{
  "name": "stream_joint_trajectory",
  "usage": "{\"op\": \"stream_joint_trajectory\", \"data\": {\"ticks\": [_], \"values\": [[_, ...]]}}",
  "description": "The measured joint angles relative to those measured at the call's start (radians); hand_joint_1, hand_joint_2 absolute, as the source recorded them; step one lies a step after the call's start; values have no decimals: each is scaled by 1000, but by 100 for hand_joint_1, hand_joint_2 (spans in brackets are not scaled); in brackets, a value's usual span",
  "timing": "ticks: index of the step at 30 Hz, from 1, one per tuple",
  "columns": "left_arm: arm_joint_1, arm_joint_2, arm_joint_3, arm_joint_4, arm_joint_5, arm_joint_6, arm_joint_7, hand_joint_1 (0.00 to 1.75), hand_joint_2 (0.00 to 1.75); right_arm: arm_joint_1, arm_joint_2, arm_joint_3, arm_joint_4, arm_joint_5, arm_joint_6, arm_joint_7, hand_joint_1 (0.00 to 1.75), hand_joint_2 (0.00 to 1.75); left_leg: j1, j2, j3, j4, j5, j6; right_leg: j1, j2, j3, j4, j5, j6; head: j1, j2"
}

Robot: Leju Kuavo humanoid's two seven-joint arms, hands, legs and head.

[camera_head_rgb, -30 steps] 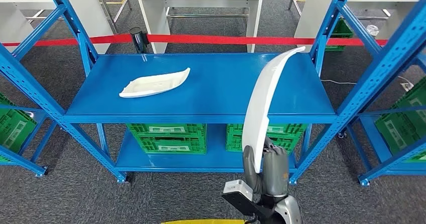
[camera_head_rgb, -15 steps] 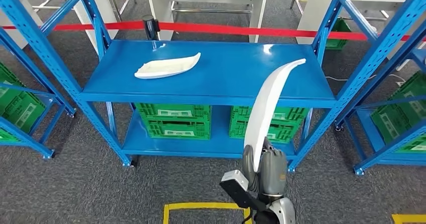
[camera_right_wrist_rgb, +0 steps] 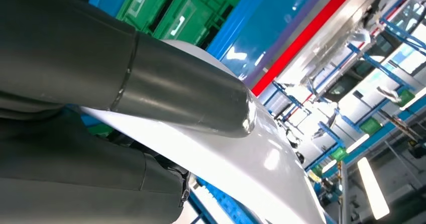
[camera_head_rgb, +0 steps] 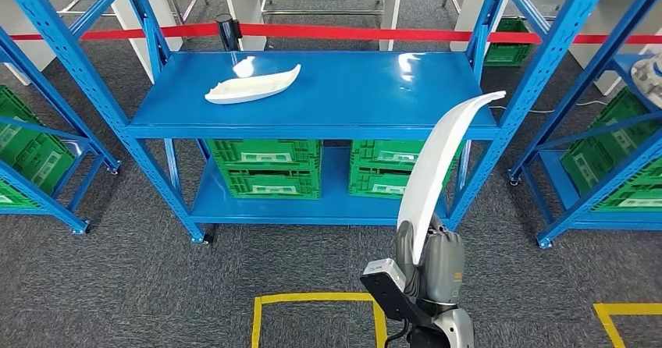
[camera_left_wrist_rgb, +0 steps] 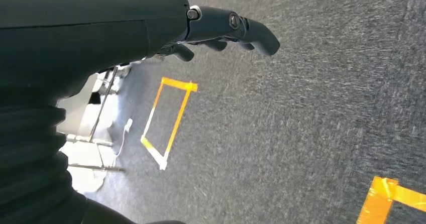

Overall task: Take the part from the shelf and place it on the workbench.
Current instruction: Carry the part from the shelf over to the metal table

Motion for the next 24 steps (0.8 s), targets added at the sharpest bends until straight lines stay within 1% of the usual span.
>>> {"op": "stream_joint_trajectory", "data": {"ticks": [1,2,3,4,5,6,7,8,9,10,11,12,13,14,15,16,17,18,19,20,21,22,23,24], "values": [[0,1,0,0,0,-1,1,0,175,0,1,0,-1,0,0,0,175,0,2,-3,-11,42,-49,-5,-2,-1,-13,-2,14,-4,0,0],[0,1,0,0,3,-1,1,0,175,1,1,0,-1,0,1,0,175,0,2,-4,-24,98,-103,-9,-2,0,-28,-2,27,-7,-1,0],[-1,2,0,0,8,-1,1,0,175,1,2,-1,-1,-1,4,-1,175,0,3,-4,-32,157,-142,-14,-2,-1,-45,-1,40,-7,-1,0],[-1,3,0,0,16,-1,0,0,175,1,2,-1,-1,-3,11,-4,175,0,4,-4,-32,205,-158,-17,-2,-1,-63,2,53,-6,-1,0],[-1,6,1,0,26,-1,0,0,175,1,2,-1,-1,-7,20,-8,175,0,5,-4,-22,227,-150,-19,-3,-2,-81,5,65,-4,-1,0],[-2,10,2,0,36,-2,0,0,175,1,3,-1,1,-13,31,-15,175,0,5,-4,4,218,-125,-20,-3,-3,-100,10,76,-2,-1,0],[-2,15,4,0,47,-2,0,0,175,-1,4,-1,3,-21,41,-23,175,0,6,-4,47,176,-99,-20,-4,-3,-118,16,88,1,0,0],[-2,20,8,0,59,-2,0,0,175,-5,5,-1,8,-30,49,-35,175,0,6,-4,99,109,-94,-19,-4,-4,-135,23,98,6,-1,0],[-1,24,14,-1,71,-2,0,0,175,-11,7,-1,16,-41,53,-48,175,0,4,-6,147,42,-100,-14,-4,-3,-147,29,108,11,0,0],[1,26,22,-2,85,-3,0,0,175,-20,11,-1,26,-53,55,-63,175,0,2,-7,178,-10,-113,-7,-4,-3,-155,32,117,17,0,0],[4,28,32,-3,98,-6,0,0,175,-31,15,-1,39,-65,58,-78,175,0,-2,-8,191,-40,-127,3,-3,-4,-157,32,126,23,1,0],[8,30,43,-4,112,-9,0,0,175,-42,18,-1,55,-75,63,-91,175,0,-5,-9,189,-47,-124,14,-4,-4,-157,29,136,30,1,0],[12,30,55,-4,124,-12,-1,0,175,-53,22,-1,71,-82,70,-102,175,0,-4,-7,179,-48,-115,25,-6,-4,-159,26,143,37,1,0],[14,31,68,-4,135,-14,0,0,175,-62,24,-1,86,-84,78,-109,175,0,-4,-5,169,-49,-103,36,-8,-2,-165,30,134,44,1,0],[17,31,80,-4,142,-14,0,0,175,-69,26,-1,100,-85,84,-114,175,0,-2,-3,155,-50,-89,45,-9,-1,-174,50,104,50,0,0],[19,30,89,-5,145,-14,0,0,175,-75,28,-1,111,-86,88,-118,175,0,-1,-1,139,-51,-73,51,-11,0,-187,89,53,55,0,0],[22,29,96,-5,143,-14,1,0,175,-80,30,-1,120,-92,92,-123,175,0,-1,-1,123,-50,-59,54,-12,0,-201,147,-9,59,0,0],[25,27,100,-5,139,-14,1,0,175,-85,33,-1,127,-98,93,-127,175,0,-2,0,107,-50,-46,56,-12,0,-211,213,-59,62,0,0],[28,26,103,-5,134,-14,2,0,175,-89,35,-1,135,-99,93,-126,175,0,-2,0,91,-48,-32,55,-12,1,-214,272,-85,63,0,0],[30,25,105,-5,129,-14,2,0,175,-91,36,-1,145,-96,91,-122,175,0,-3,0,74,-46,-19,54,-12,1,-206,307,-83,63,0,0],[32,24,106,-5,122,-14,2,0,175,-93,36,-2,154,-87,88,-114,175,0,-3,1,57,-42,-7,53,-12,1,-182,310,-63,62,1,0],[33,24,107,-5,113,-14,2,0,175,-93,37,-3,163,-80,83,-107,175,0,-3,1,41,-38,4,50,-11,1,-141,276,-36,59,1,0],[33,24,107,-5,101,-14,2,0,175,-92,38,-5,168,-79,77,-102,175,0,-3,1,28,-34,13,47,-9,1,-84,211,-23,52,1,0],[33,23,107,-5,87,-14,2,0,175,-91,39,-8,170,-81,72,-97,175,0,-4,0,17,-29,22,43,-7,2,-26,132,-26,46,0,0]]}}
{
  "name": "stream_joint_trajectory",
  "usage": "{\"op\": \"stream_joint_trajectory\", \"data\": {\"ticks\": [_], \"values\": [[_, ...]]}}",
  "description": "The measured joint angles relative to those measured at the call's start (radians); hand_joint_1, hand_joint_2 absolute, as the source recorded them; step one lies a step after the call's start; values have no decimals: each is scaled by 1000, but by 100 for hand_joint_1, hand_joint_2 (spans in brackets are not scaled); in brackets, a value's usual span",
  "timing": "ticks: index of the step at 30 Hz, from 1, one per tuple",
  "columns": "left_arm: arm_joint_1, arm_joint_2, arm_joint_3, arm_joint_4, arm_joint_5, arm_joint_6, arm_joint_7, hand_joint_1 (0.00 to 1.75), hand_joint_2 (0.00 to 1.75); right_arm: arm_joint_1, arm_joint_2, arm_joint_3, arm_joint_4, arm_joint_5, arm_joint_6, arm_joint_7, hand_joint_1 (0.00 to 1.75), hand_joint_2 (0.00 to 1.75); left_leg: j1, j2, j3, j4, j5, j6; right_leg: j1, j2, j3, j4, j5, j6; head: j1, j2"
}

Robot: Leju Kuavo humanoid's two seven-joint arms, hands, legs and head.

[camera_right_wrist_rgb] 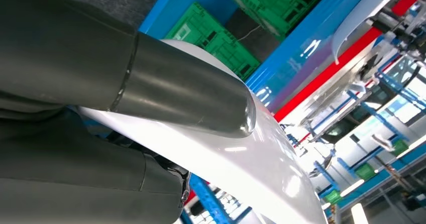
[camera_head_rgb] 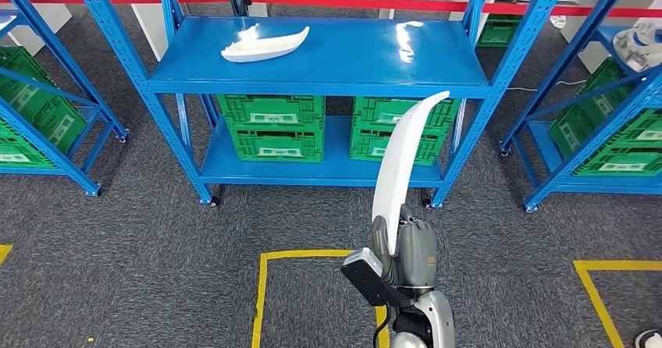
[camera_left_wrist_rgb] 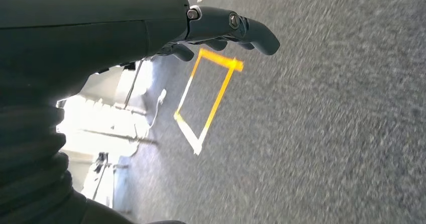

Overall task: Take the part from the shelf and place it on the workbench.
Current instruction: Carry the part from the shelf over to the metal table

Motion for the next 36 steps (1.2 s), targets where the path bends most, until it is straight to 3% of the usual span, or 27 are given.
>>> {"op": "stream_joint_trajectory", "data": {"ticks": [2,3,5,6,7,9,10,11,13,14,15,17,18,20,21,22,24,25,26,28,29,30,32,34,36], "values": [[0,0,-2,0,-32,0,-1,0,175,8,1,-13,-2,-6,-7,15,175,0,0,-1,-10,3,18,-12,7,1,65,-106,-24,-12,0,0],[0,0,-6,0,-49,0,-2,0,175,15,1,-21,-5,-8,-8,23,175,0,1,-1,-12,0,27,-19,9,1,69,-124,-28,-17,0,0],[3,1,-17,0,-76,0,-3,0,175,32,1,-34,-9,-10,-9,31,175,0,5,-2,-17,-3,30,-33,8,0,54,-129,-8,-30,1,0],[5,2,-23,1,-84,0,-2,0,175,38,1,-38,-11,-11,-8,32,175,0,5,-3,-24,10,6,-39,6,-1,45,-133,7,-38,1,0],[6,2,-27,1,-88,0,-2,0,175,42,1,-40,-11,-11,-8,31,175,0,6,-5,-34,41,-36,-45,4,-1,32,-137,22,-45,1,0],[6,2,-32,1,-92,0,-2,0,175,48,1,-44,-12,-12,-8,31,175,0,8,-6,-55,149,-142,-56,4,-1,2,-136,49,-51,1,0],[5,2,-34,1,-95,0,-2,0,175,51,1,-45,-12,-12,-8,31,175,0,9,-6,-60,207,-172,-60,4,-1,-15,-134,62,-50,1,0],[4,2,-37,0,-99,0,-2,0,175,52,1,-45,-11,-12,-8,31,175,0,10,-6,-57,247,-174,-64,4,-2,-34,-131,75,-48,1,0],[-3,3,-46,-1,-111,0,-1,0,175,52,1,-46,-11,-16,-7,29,175,0,12,-6,-10,241,-127,-67,2,-4,-74,-120,99,-42,1,0],[-8,3,-52,-2,-118,0,0,0,175,52,1,-46,-11,-19,-6,28,175,0,13,-6,37,191,-107,-67,1,-5,-92,-112,110,-37,1,0],[-16,2,-57,-3,-124,0,1,0,175,51,1,-46,-11,-22,-4,27,175,0,13,-6,92,121,-109,-66,1,-6,-109,-104,120,-31,1,0],[-29,0,-67,-6,-133,-3,-3,0,175,46,1,-44,-10,-29,1,24,175,0,8,-9,158,15,-138,-51,2,-9,-128,-95,138,-19,2,0],[-33,-1,-72,-7,-136,-5,-10,0,175,41,1,-43,-9,-33,3,22,175,0,4,-9,166,-8,-148,-40,2,-9,-132,-95,148,-13,2,0],[-35,-3,-76,-6,-136,-9,-30,0,175,32,1,-39,-2,-45,5,15,175,0,3,-4,150,-12,-133,-15,-2,-8,-137,-100,162,1,3,0],[-35,-4,-77,-6,-134,-9,-39,0,175,28,1,-39,2,-52,5,13,175,0,3,-1,139,-14,-120,-5,-4,-7,-145,-92,146,7,3,0],[-33,-5,-77,-5,-129,-9,-44,0,175,25,1,-39,7,-59,5,11,175,0,4,2,125,-17,-105,4,-5,-5,-156,-64,108,13,4,0],[-27,-4,-77,-5,-115,-9,-46,0,175,19,0,-39,16,-69,1,10,175,0,5,4,93,-17,-77,12,-6,-4,-181,45,-8,20,4,0],[-23,-4,-77,-5,-106,-9,-45,0,175,16,0,-38,19,-72,-3,9,175,0,4,4,78,-17,-64,13,-6,-3,-188,107,-50,22,4,0],[-18,-4,-75,-4,-98,-9,-45,0,175,15,0,-38,22,-76,-6,9,175,0,3,4,61,-15,-50,13,-6,-3,-185,154,-64,23,4,0],[-9,-2,-70,-4,-84,-9,-44,0,175,13,-1,-39,29,-80,-12,8,175,0,3,5,24,-10,-25,10,-6,-3,-143,171,-25,21,4,0],[-5,-1,-66,-3,-80,-9,-44,0,175,10,-1,-39,31,-82,-14,8,175,0,3,4,6,-6,-13,7,-6,-3,-100,136,3,18,4,0],[-3,0,-63,-3,-78,-9,-44,0,175,7,-2,-39,33,-82,-16,8,175,0,3,4,-8,-1,-2,3,-5,-2,-47,75,11,13,4,0],[-1,1,-58,-2,-77,-9,-44,0,175,2,-2,-39,33,-83,-17,7,175,0,2,3,-26,5,17,-7,0,-1,50,-62,-17,0,4,0],[-1,1,-56,-2,-76,-9,-44,0,175,1,-2,-39,33,-84,-18,5,175,0,2,3,-31,2,37,-21,6,0,78,-124,-40,-11,4,0],[2,2,-54,-1,-73,-9,-45,0,175,1,-2,-39,33,-84,-18,4,175,0,6,2,-35,-1,43,-35,5,-2,63,-129,-21,-26,4,0]]}}
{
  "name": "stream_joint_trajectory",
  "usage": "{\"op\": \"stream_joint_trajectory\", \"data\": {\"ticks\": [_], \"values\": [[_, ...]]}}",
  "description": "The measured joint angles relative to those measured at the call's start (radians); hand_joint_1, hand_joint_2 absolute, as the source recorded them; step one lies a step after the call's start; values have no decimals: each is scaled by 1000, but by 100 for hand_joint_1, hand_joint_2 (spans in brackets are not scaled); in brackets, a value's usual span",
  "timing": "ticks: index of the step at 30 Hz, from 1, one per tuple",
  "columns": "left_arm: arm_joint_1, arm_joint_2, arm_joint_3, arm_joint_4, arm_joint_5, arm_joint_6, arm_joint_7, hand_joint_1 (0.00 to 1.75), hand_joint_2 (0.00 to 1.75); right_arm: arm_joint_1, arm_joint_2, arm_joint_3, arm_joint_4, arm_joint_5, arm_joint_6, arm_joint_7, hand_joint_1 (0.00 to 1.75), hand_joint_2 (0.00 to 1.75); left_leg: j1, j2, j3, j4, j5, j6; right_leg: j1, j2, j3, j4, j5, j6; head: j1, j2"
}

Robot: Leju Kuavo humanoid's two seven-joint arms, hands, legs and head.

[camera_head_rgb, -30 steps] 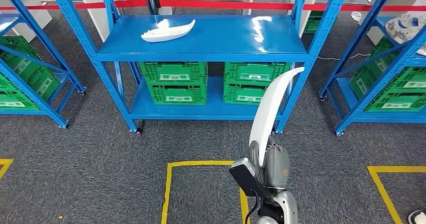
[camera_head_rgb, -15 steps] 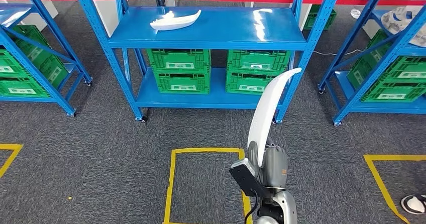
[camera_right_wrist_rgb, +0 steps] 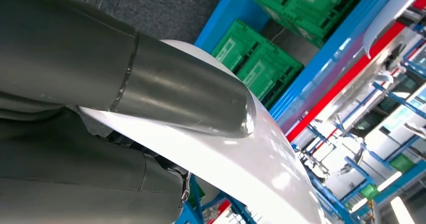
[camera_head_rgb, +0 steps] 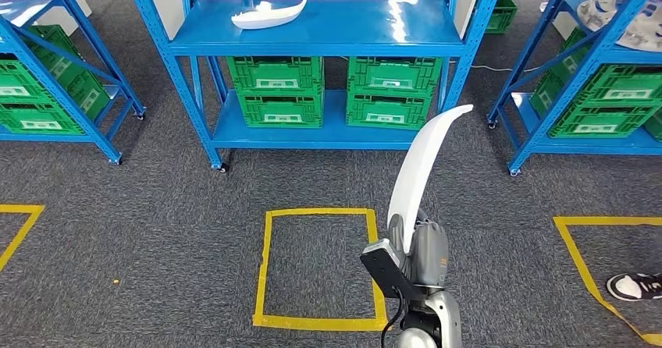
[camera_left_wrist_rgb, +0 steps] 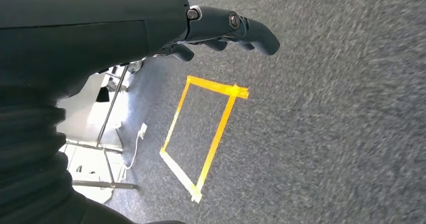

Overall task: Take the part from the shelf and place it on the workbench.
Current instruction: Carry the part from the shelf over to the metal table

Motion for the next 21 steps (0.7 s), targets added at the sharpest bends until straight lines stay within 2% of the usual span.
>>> {"op": "stream_joint_trajectory", "data": {"ticks": [1,2,4,5,6,7,8,9,11,12,13,15,16,17,19,20,21], "values": [[2,1,0,1,1,0,0,0,175,0,0,0,0,0,0,0,175,0,1,-2,-7,15,-25,-6,-2,-1,-9,-3,13,-8,0,0],[4,1,0,1,2,0,1,0,175,0,0,0,0,0,0,0,175,0,3,-4,-17,48,-68,-11,-3,-2,-22,-5,28,-15,0,0],[4,2,1,2,3,0,3,0,175,1,0,0,0,0,0,-1,175,0,4,-6,-39,161,-173,-19,-2,-3,-52,-3,53,-21,-1,0],[4,3,1,2,2,0,4,0,175,1,0,0,0,-1,0,-1,175,0,4,-6,-44,218,-200,-23,-1,-4,-70,-1,65,-21,-1,0],[4,4,1,2,2,0,3,0,175,2,0,0,0,-1,0,-2,175,0,4,-6,-40,256,-201,-24,0,-4,-88,3,77,-20,-1,0],[4,5,1,2,2,0,2,0,175,3,0,0,0,-3,0,-4,175,0,4,-6,-22,265,-183,-24,0,-5,-107,8,89,-18,-1,0],[4,5,1,2,1,0,2,0,175,3,0,0,0,-5,1,-6,175,0,4,-6,13,240,-156,-23,0,-6,-126,13,100,-16,-1,0],[3,6,1,1,1,0,2,0,175,4,0,0,0,-7,1,-8,175,0,4,-7,62,186,-141,-20,-1,-7,-142,20,110,-12,-1,0],[1,4,1,0,1,0,2,0,175,5,-1,0,0,-12,1,-12,175,0,0,-8,160,51,-157,-11,1,-7,-166,30,128,-2,-1,0],[0,3,1,-1,2,-1,1,0,175,5,-2,0,0,-15,1,-13,175,0,-2,-9,185,7,-173,-4,2,-8,-171,32,137,4,-1,0],[-1,1,1,-1,3,-3,0,0,175,5,-2,0,0,-19,0,-14,175,0,-6,-10,192,-15,-181,5,2,-8,-174,31,145,10,-1,0],[1,-3,3,0,6,-8,-2,0,175,8,-3,0,0,-27,-2,-14,175,0,-6,-7,177,-20,-168,23,-1,-7,-180,31,151,23,-1,0],[2,-4,5,1,7,-9,-2,0,175,10,-5,0,0,-31,-3,-13,175,0,-5,-5,168,-22,-157,33,-2,-6,-186,44,131,30,0,0],[2,-4,7,1,7,-10,-2,0,175,12,-6,0,0,-34,-4,-13,175,0,-4,-2,157,-23,-145,40,-4,-4,-198,75,91,35,-1,0],[2,-4,9,1,8,-9,-2,0,175,16,-10,0,0,-39,-6,-13,175,0,-4,0,130,-22,-121,48,-6,-2,-226,188,-18,43,-1,0],[2,-3,10,1,10,-9,-2,0,175,17,-12,0,1,-41,-6,-13,175,0,-4,1,114,-21,-109,48,-7,-2,-235,249,-53,45,-1,0],[3,-3,12,1,12,-9,-2,0,175,18,-13,0,1,-44,-6,-14,175,0,-4,1,98,-18,-96,47,-7,-2,-235,294,-62,46,-1,0]]}}
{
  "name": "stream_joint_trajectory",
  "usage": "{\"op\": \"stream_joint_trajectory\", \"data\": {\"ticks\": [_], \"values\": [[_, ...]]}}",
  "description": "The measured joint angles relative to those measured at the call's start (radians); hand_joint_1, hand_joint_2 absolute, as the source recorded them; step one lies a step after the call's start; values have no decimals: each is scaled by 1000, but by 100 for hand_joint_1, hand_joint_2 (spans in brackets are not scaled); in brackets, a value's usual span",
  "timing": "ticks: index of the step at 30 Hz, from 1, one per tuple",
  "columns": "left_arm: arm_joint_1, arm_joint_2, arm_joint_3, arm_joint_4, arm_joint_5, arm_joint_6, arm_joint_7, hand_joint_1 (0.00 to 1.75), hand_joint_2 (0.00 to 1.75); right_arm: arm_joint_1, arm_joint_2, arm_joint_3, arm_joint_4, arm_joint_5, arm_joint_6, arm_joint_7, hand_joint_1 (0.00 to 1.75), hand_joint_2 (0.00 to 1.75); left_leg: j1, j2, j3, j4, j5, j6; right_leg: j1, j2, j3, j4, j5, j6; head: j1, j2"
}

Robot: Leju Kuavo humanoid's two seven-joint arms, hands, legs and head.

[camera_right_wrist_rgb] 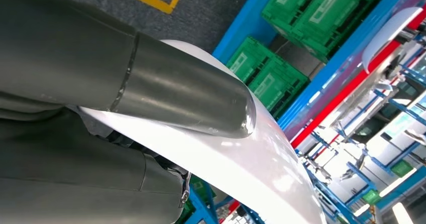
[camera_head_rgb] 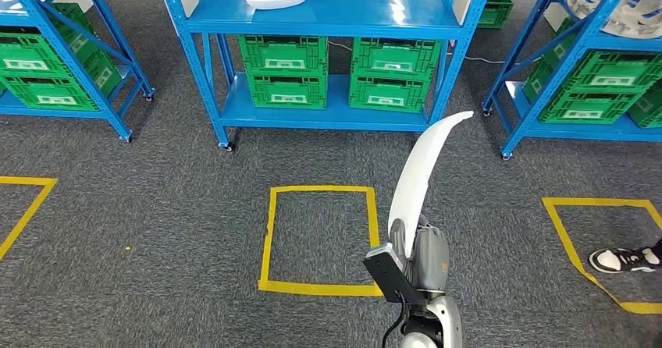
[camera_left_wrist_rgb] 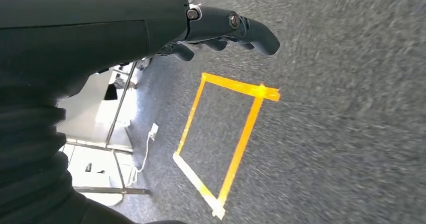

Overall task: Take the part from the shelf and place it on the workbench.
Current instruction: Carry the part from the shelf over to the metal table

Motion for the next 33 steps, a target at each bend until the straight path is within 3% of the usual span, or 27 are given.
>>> {"op": "stream_joint_trajectory", "data": {"ticks": [1,2,3,5,6,7,9,10,12,14,15,16,17,18,19,21,22,25,27,29,30,31,32,33], "values": [[0,0,2,0,3,0,0,0,175,1,-1,0,1,-2,0,-1,175,0,0,0,-17,3,12,-2,0,0,15,13,15,-1,0,0],[0,0,4,0,5,0,0,0,175,0,-2,0,2,-5,0,-3,175,0,0,0,-34,7,23,-4,0,0,47,-6,43,-2,0,0],[0,0,6,0,6,0,0,0,175,0,-3,0,3,-6,0,-5,175,0,0,0,-50,11,34,-7,0,1,97,-61,67,-5,0,0],[-2,0,9,-1,8,0,0,0,175,-5,-3,0,4,-9,0,-10,175,0,-2,0,-72,19,51,-17,3,3,203,-206,69,-14,0,0],[-3,0,11,-1,8,0,1,0,175,-6,-3,0,5,-12,0,-13,175,0,-3,0,-78,20,61,-22,5,4,233,-259,58,-20,0,0],[-4,0,12,-1,8,0,0,0,175,-8,-3,0,5,-15,0,-14,175,0,-3,0,-80,18,71,-28,8,5,244,-286,49,-26,0,0],[-4,0,14,-1,8,0,0,0,175,-8,-4,0,7,-22,0,-16,175,0,0,-1,-83,12,85,-41,8,4,231,-295,64,-40,1,0],[-3,1,15,-1,8,0,0,0,175,-8,-4,0,8,-25,0,-16,175,0,1,-2,-90,20,71,-48,7,3,223,-297,75,-49,1,0],[-3,1,15,0,11,0,1,0,175,-8,-4,0,8,-33,0,-17,175,0,3,-6,-114,88,-10,-57,4,0,201,-299,98,-63,0,0],[-3,1,16,0,12,0,3,0,175,-7,-5,0,9,-49,4,-23,175,0,4,-7,-141,212,-94,-62,6,5,173,-298,118,-66,0,0],[-4,1,17,-1,11,0,3,0,175,-7,-5,0,9,-60,6,-29,175,0,4,-7,-146,264,-103,-63,7,9,157,-297,128,-65,0,0],[-4,2,17,-1,8,0,3,0,175,-6,-6,-1,11,-70,10,-35,175,0,3,-8,-140,293,-90,-62,8,13,142,-296,139,-63,0,0],[-4,2,17,-1,6,0,3,0,175,-6,-7,-1,12,-78,13,-40,175,0,3,-10,-119,289,-62,-59,9,18,126,-294,150,-61,0,0],[-4,3,17,-1,5,0,3,0,175,-6,-7,-1,14,-84,15,-43,175,0,3,-18,-80,248,-35,-54,9,25,112,-291,161,-58,0,0],[-4,3,17,-1,5,0,3,0,175,-7,-8,-1,16,-87,16,-46,175,0,3,-33,-29,183,-28,-47,9,31,100,-288,170,-55,0,0],[-4,4,17,-1,5,0,3,0,175,-8,-9,-1,17,-90,18,-49,175,0,2,-62,66,42,-53,-38,10,46,84,-281,188,-45,0,0],[-4,4,17,-1,5,0,2,0,175,-9,-9,-1,17,-91,19,-50,175,0,0,-66,88,3,-70,-36,10,53,78,-280,196,-40,0,0],[-5,1,17,-1,4,0,3,0,175,-9,-10,-1,21,-94,20,-52,175,0,1,-38,90,-19,-67,-20,8,68,66,-273,206,-22,1,0],[-5,1,17,-1,-4,0,5,0,175,-13,-11,-1,25,-96,23,-55,175,0,5,-13,83,-23,-55,-5,6,47,33,-201,157,-11,4,0],[-3,2,17,0,-18,0,5,0,175,-17,-11,-1,34,-101,26,-60,175,0,3,9,69,-19,-47,1,2,23,-20,-67,80,0,5,0],[-2,3,17,0,-25,0,5,0,175,-18,-11,-1,38,-103,28,-62,175,0,2,20,61,-16,-44,1,0,19,-35,-17,58,5,5,0],[-1,3,17,0,-31,0,6,0,175,-18,-11,-1,43,-105,29,-63,175,0,2,31,55,-12,-42,-1,-3,15,-34,2,52,8,5,0],[-1,3,17,0,-35,0,6,0,175,-18,-11,-1,46,-106,29,-64,175,0,3,42,51,-8,-40,-2,-5,11,-11,-20,63,9,5,0],[-2,2,17,0,-38,0,6,0,175,-19,-11,-1,48,-107,30,-65,175,0,3,52,48,-3,-39,-4,-7,2,32,-78,86,9,5,0]]}}
